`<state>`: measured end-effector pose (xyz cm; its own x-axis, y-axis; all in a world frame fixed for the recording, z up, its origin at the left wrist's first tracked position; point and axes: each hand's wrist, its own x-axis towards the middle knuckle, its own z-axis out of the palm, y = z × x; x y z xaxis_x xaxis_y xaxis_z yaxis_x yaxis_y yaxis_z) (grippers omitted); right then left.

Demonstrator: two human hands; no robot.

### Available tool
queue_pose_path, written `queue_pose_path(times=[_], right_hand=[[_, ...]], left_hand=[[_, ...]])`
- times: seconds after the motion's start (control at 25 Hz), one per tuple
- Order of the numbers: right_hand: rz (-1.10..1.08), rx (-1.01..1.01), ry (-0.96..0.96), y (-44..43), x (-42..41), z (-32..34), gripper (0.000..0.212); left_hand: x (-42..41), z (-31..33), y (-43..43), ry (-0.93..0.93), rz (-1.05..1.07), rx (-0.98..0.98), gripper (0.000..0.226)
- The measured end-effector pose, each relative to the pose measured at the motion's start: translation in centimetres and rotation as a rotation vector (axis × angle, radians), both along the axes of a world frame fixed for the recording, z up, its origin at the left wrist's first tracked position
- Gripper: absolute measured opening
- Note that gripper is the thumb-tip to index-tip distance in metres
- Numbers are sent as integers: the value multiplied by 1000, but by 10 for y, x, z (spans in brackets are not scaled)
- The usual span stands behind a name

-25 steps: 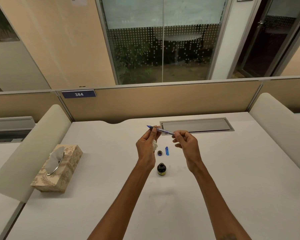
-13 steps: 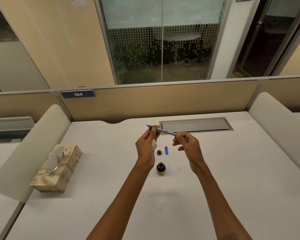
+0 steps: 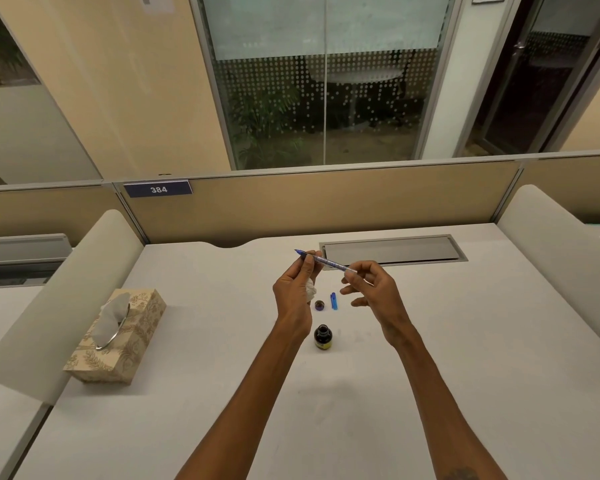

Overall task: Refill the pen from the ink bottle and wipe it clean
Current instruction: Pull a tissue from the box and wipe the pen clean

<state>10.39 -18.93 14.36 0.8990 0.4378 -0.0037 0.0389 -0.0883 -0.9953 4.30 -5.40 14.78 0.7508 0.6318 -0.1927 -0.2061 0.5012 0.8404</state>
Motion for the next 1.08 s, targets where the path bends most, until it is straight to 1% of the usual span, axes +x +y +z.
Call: queue_pose_path(times=[0.12, 0.2, 0.28, 0.4, 0.56, 0.68, 0.84, 0.96, 1.08], right_hand=[[-9, -29, -22, 0, -1, -1, 28], [-7, -12, -24, 1, -3, 1, 26], [-9, 19, -56, 0, -3, 1, 25], [-48, 10, -112, 0, -2, -2, 20], [-73, -85, -191, 3, -1, -7, 22], [-67, -167, -265, 6, -1, -13, 23], [-56, -249, -338, 8, 2, -20, 25], [-30, -261, -335, 8, 3, -25, 25], [22, -227, -317, 7, 3, -22, 18]], left_hand=[[0, -1, 0, 6, -2, 8, 23], [0, -1, 0, 13, 3, 12, 24], [-2, -1, -1, 22, 6, 27, 21], [-3, 0, -1, 21, -1, 50, 15], [-1, -1, -1, 30, -8, 80, 21], [-1, 1, -2, 12, -17, 95, 16], [-2, 1, -2, 26, -23, 119, 16], [-4, -1, 1, 43, -33, 130, 16], [-4, -2, 6, 56, -32, 134, 15]])
